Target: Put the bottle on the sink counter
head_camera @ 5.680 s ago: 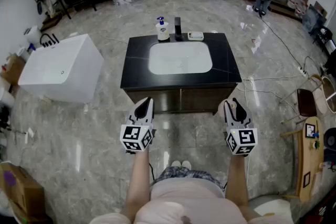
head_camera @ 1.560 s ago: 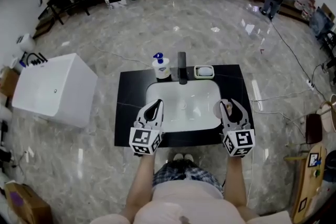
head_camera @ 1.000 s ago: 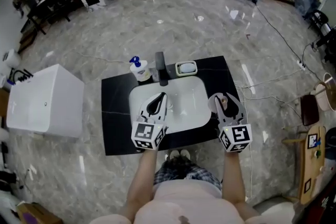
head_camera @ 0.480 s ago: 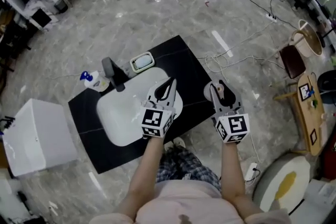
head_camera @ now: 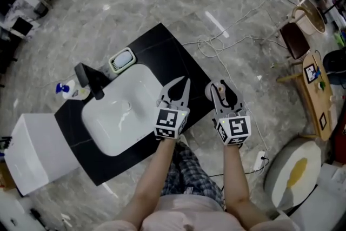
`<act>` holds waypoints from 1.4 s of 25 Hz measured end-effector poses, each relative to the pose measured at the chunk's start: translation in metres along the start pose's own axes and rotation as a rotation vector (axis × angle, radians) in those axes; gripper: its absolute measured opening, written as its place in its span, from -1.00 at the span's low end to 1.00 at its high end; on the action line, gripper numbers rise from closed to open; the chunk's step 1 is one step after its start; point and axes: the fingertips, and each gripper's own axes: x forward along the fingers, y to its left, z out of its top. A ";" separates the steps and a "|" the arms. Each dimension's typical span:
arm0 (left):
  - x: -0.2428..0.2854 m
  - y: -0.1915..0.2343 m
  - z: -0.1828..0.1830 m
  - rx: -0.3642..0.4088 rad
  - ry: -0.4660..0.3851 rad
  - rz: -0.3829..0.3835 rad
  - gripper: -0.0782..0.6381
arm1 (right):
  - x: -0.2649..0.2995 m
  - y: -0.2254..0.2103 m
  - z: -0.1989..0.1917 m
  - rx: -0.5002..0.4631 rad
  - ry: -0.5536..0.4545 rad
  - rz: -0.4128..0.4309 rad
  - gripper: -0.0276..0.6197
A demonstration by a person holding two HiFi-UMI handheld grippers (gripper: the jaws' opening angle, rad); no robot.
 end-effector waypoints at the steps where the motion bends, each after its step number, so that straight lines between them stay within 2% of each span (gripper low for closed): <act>1: 0.003 -0.003 -0.008 -0.007 0.010 -0.002 -0.70 | 0.002 0.000 -0.008 0.000 0.008 0.000 -0.47; 8: 0.014 -0.012 -0.057 -0.071 0.059 0.020 -0.70 | 0.016 0.000 -0.058 0.005 0.051 0.008 -0.47; 13: 0.016 -0.019 -0.068 -0.067 0.066 0.010 -0.70 | 0.020 0.001 -0.075 -0.003 0.057 0.019 -0.46; 21: 0.020 -0.023 -0.074 -0.069 0.070 -0.004 -0.70 | 0.019 0.003 -0.077 -0.001 0.020 0.018 -0.44; 22: 0.019 -0.024 -0.074 -0.068 0.072 -0.008 -0.70 | 0.019 0.004 -0.078 0.002 0.021 0.019 -0.42; 24: 0.019 -0.025 -0.075 -0.068 0.073 -0.014 -0.70 | 0.018 0.006 -0.078 0.013 0.022 0.025 -0.16; 26: 0.019 -0.025 -0.075 -0.068 0.071 -0.013 -0.70 | 0.016 0.005 -0.077 0.027 0.017 0.023 -0.02; 30: 0.018 -0.025 -0.073 -0.072 0.067 -0.009 -0.70 | 0.013 0.005 -0.075 0.036 0.013 0.028 0.09; 35: 0.011 -0.021 -0.067 -0.086 0.067 0.011 -0.70 | 0.003 0.005 -0.063 0.049 0.005 0.016 0.09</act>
